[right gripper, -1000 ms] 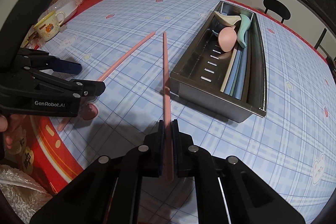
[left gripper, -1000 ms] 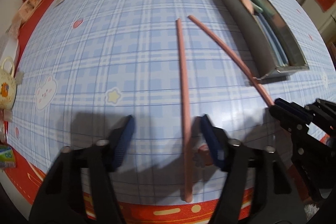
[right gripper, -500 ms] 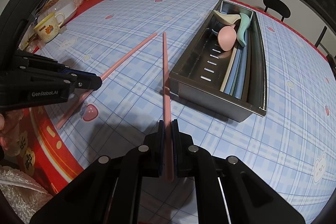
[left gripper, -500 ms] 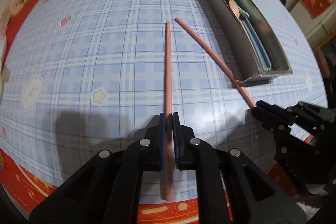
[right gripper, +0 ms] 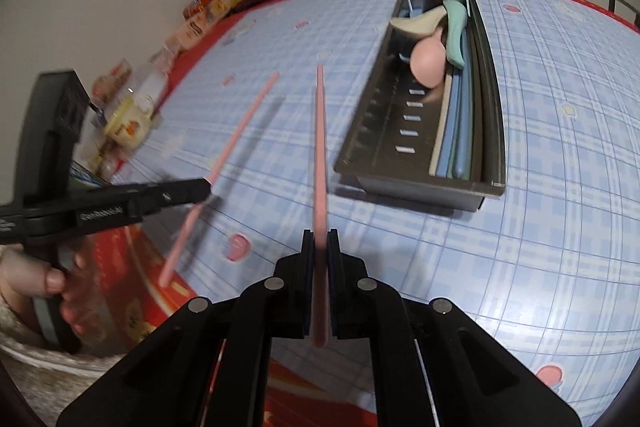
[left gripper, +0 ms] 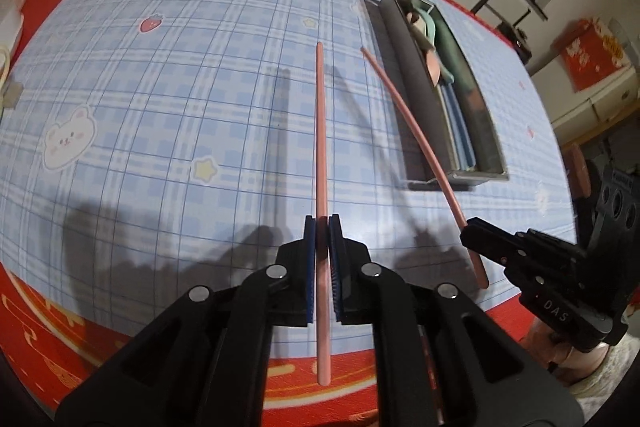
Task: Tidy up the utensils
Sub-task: 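Carry both pink chopsticks with both tools and lower them into the basket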
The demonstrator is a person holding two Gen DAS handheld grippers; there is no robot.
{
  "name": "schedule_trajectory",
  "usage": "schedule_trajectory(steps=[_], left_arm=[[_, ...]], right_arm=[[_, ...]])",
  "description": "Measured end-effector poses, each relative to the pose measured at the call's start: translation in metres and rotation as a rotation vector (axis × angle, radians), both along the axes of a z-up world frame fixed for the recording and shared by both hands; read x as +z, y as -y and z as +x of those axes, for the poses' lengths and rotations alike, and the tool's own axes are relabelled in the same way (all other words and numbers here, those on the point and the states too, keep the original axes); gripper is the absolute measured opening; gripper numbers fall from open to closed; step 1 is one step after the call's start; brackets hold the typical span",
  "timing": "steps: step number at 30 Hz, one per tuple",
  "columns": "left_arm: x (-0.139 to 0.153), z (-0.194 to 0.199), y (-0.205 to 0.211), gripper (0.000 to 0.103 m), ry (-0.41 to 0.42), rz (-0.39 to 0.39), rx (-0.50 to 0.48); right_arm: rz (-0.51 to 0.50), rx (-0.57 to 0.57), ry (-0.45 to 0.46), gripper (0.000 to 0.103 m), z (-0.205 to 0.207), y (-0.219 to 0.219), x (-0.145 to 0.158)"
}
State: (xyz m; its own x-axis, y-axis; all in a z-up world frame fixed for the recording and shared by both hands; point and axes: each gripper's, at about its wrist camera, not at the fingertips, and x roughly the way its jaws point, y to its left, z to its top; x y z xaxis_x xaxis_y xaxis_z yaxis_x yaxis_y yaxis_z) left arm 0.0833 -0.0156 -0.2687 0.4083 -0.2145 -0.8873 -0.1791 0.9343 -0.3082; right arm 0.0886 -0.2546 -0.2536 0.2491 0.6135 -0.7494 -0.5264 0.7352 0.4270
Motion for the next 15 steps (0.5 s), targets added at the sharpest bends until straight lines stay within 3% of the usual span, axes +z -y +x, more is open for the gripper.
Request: schedule_trajectory(steps=[7,15], left_arm=[[0.021,0.01,-0.001,0.01,0.034,-0.043,0.012],[0.036,0.047,0.027,0.01,0.062,-0.078,-0.069]], right_arm=[[0.092,-0.096,-0.027,0.007,0.012,0.023,0.019],[0.142,-0.265,-0.076,0.007,0.038,0.052,0.027]])
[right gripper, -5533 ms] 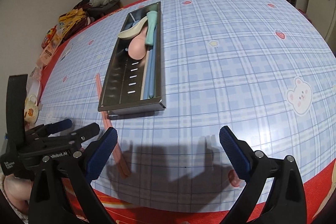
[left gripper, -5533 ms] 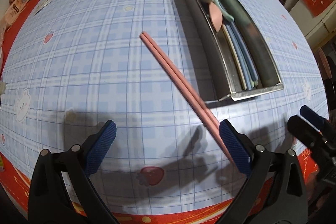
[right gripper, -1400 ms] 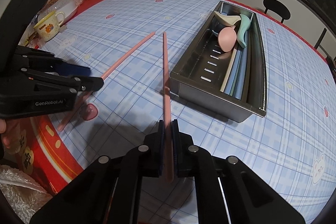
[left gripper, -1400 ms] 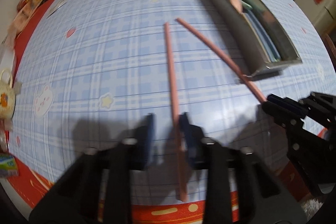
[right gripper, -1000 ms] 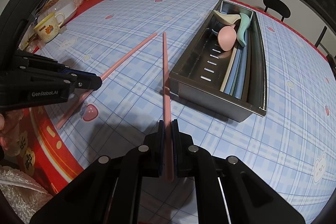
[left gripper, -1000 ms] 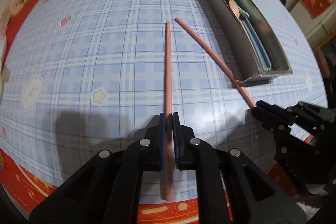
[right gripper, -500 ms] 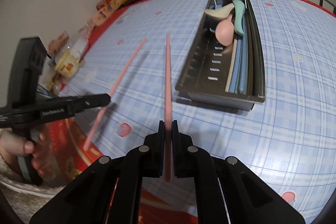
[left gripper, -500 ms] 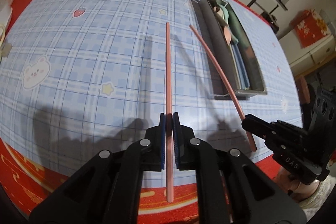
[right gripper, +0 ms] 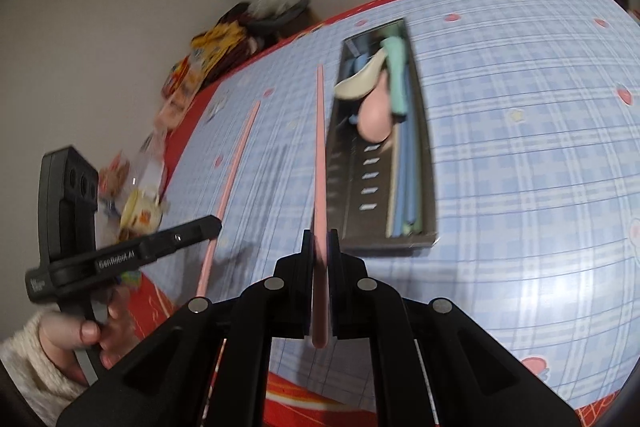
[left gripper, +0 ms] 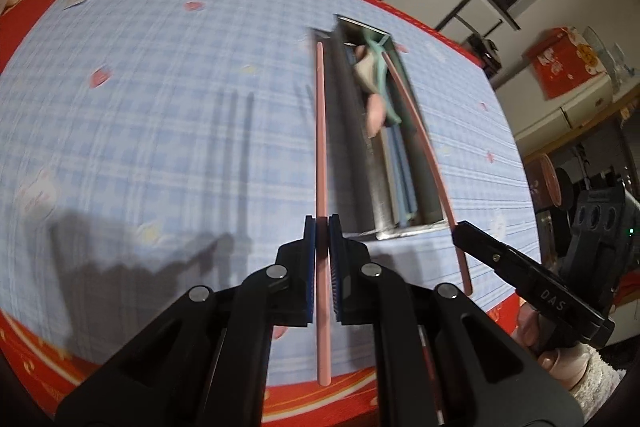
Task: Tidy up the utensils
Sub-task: 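Carry both pink chopsticks with both tools and lower them into the basket, then open both tools to release the pink chopsticks into the basket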
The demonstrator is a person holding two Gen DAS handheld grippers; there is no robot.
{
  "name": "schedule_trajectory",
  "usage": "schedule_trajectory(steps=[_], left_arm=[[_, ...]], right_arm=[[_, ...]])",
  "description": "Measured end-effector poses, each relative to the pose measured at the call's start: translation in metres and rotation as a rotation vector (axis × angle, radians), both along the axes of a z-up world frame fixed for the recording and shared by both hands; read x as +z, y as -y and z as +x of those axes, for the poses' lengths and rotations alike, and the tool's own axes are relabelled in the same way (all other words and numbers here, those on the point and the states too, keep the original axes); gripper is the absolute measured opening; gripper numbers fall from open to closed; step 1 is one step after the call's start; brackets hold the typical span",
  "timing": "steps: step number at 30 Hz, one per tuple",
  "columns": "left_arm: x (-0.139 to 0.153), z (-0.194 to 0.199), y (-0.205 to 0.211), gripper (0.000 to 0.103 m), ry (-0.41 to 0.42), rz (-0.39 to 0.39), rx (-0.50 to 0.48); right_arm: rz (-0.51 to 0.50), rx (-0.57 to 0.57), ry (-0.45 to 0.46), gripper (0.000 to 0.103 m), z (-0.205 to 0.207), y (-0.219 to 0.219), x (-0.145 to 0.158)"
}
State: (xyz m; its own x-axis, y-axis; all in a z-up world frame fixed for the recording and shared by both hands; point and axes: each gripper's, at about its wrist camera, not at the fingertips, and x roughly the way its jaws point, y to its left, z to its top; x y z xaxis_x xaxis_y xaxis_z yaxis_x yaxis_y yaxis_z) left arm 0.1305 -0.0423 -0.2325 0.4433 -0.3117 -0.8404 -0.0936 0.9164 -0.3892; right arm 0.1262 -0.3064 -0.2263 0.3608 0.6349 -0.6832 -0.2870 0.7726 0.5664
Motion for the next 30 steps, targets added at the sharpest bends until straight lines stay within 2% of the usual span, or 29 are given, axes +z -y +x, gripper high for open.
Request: schedule_trajectory(steps=[10,20,30], left_arm=[[-0.006,0.073,0.052,0.01,-0.02,-0.085,-0.097],[-0.04,0.115,0.06,0.01,-0.13,-0.182,-0.06],[-0.052,0.142,0.063,0.01,-0.156,-0.221,-0.05]], right_arm=[[-0.024,-0.134,-0.065,0.007,0.029,0.014,-0.004],[-0.058,-0.181,-0.131,0.007,0.054,0.009,-0.016],[-0.094,-0.205,-0.158,0.007,0.074,-0.005,-0.019]])
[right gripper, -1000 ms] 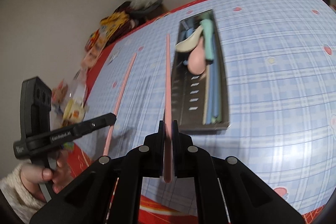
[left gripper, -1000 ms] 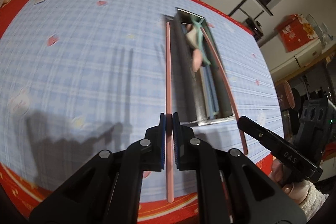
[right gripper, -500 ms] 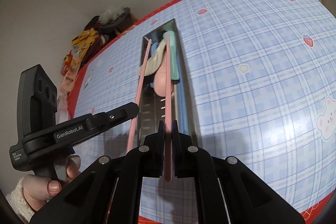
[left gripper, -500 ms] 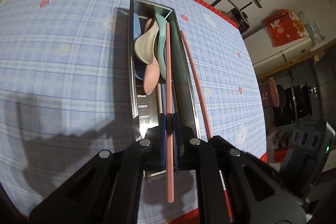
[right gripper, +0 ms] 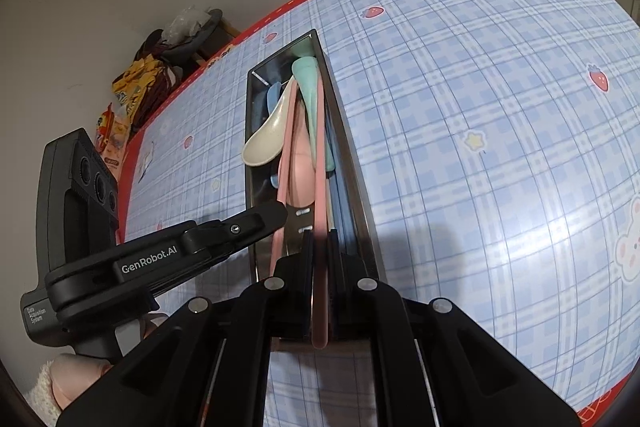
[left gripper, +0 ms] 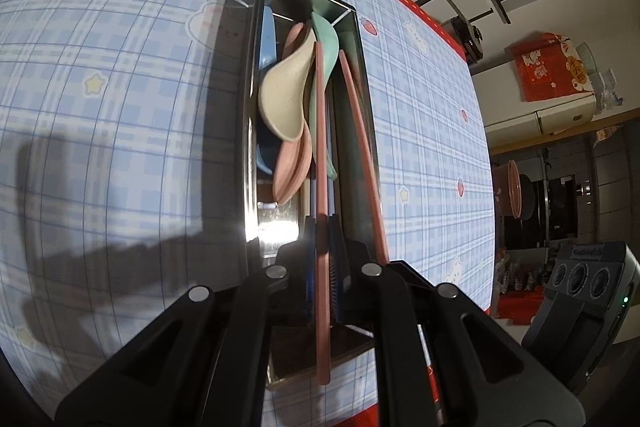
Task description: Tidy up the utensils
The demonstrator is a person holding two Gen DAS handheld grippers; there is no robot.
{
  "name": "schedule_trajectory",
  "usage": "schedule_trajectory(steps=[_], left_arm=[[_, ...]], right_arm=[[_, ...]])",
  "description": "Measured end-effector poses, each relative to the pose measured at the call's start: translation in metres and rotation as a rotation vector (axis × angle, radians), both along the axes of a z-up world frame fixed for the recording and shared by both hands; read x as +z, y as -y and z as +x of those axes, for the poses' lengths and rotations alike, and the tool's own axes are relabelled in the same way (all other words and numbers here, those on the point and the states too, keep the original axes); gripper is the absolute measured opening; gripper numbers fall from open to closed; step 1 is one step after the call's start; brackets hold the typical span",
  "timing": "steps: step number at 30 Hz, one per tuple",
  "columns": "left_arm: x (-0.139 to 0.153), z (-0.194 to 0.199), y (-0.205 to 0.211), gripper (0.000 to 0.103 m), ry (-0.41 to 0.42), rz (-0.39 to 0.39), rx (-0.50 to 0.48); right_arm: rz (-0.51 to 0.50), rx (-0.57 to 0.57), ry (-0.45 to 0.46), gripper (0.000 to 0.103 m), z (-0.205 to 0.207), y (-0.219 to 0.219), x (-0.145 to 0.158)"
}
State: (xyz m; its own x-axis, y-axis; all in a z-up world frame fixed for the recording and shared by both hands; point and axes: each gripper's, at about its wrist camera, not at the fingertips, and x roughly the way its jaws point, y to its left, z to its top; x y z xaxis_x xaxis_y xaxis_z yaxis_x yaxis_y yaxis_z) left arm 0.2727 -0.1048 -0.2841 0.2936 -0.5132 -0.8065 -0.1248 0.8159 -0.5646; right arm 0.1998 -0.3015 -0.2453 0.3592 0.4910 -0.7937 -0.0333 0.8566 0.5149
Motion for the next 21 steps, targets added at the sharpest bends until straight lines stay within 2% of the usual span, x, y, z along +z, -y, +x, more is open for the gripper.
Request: schedule_trajectory(steps=[5,12,14,17,19,20,21], left_arm=[[-0.004,0.01,-0.002,0.009,-0.009,-0.002,-0.003],[0.007,0.008,-0.011,0.029,0.022,0.015,-0.005],[0.017,0.004,-0.015,0.035,0.048,0.031,-0.006],[0.034,-0.003,-0.022,0.044,0.092,0.077,-0.01],[0.046,-0.007,-0.028,0.052,0.123,0.114,-0.011],[0.054,-0.011,-0.031,0.057,0.141,0.136,-0.012],[0.062,-0.015,-0.035,0.062,0.161,0.157,-0.014]], right_arm=[[-0.025,0.001,-0.011,0.007,0.009,-0.005,-0.002],[-0.061,0.019,-0.005,0.009,0.009,-0.005,0.004],[-0.075,0.023,0.005,0.016,0.006,-0.003,0.009],[-0.115,0.029,0.036,0.036,0.002,0.0,0.02],[-0.142,0.034,0.06,0.055,-0.001,0.002,0.028],[-0.16,0.038,0.079,0.06,-0.003,0.004,0.035],[-0.177,0.039,0.094,0.071,-0.005,0.005,0.04]])
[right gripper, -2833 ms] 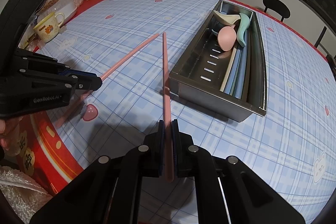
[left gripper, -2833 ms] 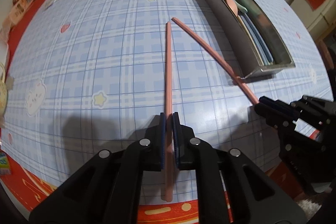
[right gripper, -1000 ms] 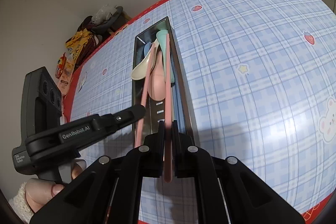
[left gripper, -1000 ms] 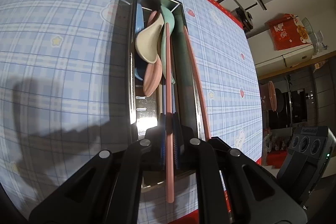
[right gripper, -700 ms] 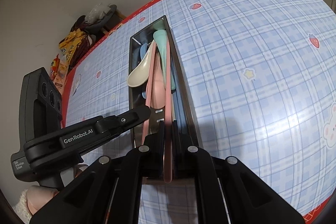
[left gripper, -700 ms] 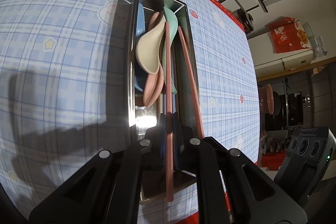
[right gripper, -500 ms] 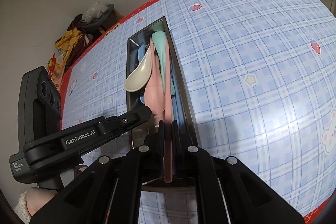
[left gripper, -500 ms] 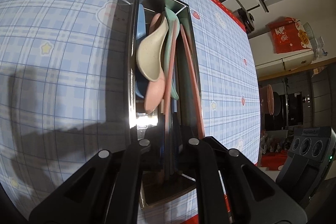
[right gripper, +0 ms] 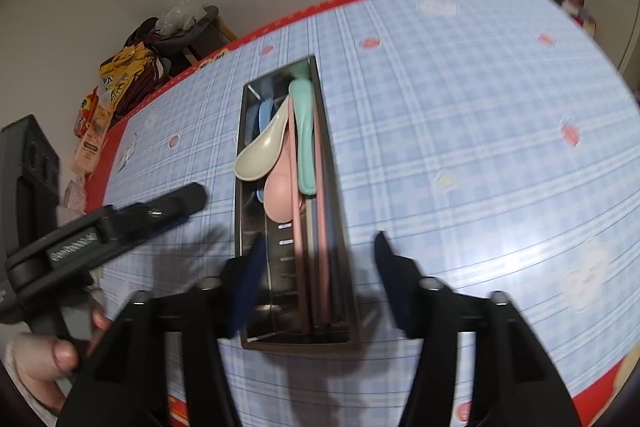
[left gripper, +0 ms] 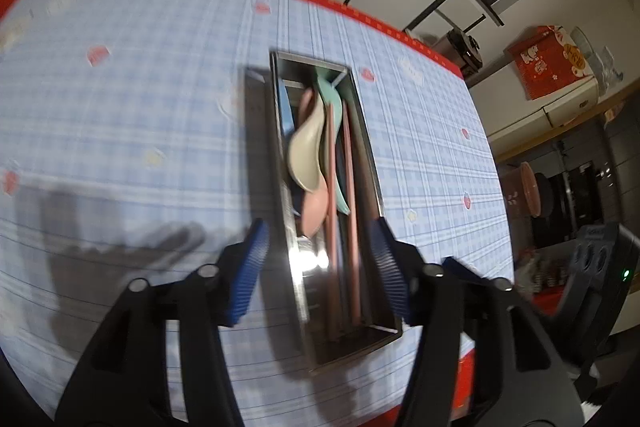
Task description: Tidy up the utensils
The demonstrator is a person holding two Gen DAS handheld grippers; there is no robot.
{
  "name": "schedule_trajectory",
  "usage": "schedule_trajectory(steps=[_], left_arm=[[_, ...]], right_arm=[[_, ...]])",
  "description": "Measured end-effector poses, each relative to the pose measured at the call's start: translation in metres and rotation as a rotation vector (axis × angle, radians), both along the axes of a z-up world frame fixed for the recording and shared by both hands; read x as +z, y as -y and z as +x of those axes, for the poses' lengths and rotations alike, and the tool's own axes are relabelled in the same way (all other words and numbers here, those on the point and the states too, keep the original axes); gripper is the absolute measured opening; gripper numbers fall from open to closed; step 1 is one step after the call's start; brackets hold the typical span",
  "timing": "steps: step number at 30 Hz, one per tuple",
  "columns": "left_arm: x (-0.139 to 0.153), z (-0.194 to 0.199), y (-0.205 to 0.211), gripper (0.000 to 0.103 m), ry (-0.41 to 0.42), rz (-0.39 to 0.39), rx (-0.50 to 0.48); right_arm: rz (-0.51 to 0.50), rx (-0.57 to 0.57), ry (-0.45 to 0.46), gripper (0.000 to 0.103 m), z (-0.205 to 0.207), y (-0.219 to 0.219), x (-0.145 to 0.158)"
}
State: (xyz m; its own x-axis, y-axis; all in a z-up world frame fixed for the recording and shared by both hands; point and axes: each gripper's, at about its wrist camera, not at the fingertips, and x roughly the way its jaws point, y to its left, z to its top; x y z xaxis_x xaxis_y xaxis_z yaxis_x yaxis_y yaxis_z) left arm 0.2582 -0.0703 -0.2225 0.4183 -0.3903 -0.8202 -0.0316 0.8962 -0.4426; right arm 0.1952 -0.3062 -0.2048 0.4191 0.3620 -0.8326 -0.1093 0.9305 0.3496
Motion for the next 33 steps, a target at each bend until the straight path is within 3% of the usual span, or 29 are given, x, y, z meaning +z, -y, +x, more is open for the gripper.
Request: schedule_trajectory(steps=[1,3,4,8,16,22,26,30,33], left_arm=[[0.006,-0.004,-0.005,0.065,0.016,0.017,-0.002],[0.021,-0.011,-0.009,0.083,0.052,0.057,-0.001],[0.033,-0.016,-0.012,0.084,0.088,0.085,-0.002],[0.069,-0.035,-0.014,0.096,0.178,0.178,-0.02],[0.142,-0.087,-0.011,0.097,0.36,0.317,-0.037],[0.189,-0.126,-0.004,0.097,0.448,0.419,0.037],[0.215,-0.149,0.001,0.097,0.496,0.419,0.067],[0.223,-0.166,0.0,0.097,0.494,0.334,0.075],[0.225,-0.175,0.004,0.097,0.496,0.384,0.106]], right_arm=[[-0.015,0.001,0.018,0.081,-0.002,0.001,0.006],[-0.046,0.014,0.062,0.089,-0.007,0.004,0.02],[-0.074,0.024,0.087,0.093,-0.011,0.005,0.03],[-0.134,0.058,0.16,0.097,-0.024,0.009,0.06],[-0.218,0.065,0.338,0.097,-0.062,0.028,0.131],[-0.25,0.046,0.47,0.097,-0.093,0.038,0.178],[-0.283,0.037,0.543,0.097,-0.112,0.04,0.202],[-0.278,0.039,0.58,0.097,-0.126,0.042,0.215],[-0.308,0.026,0.601,0.097,-0.133,0.043,0.219]])
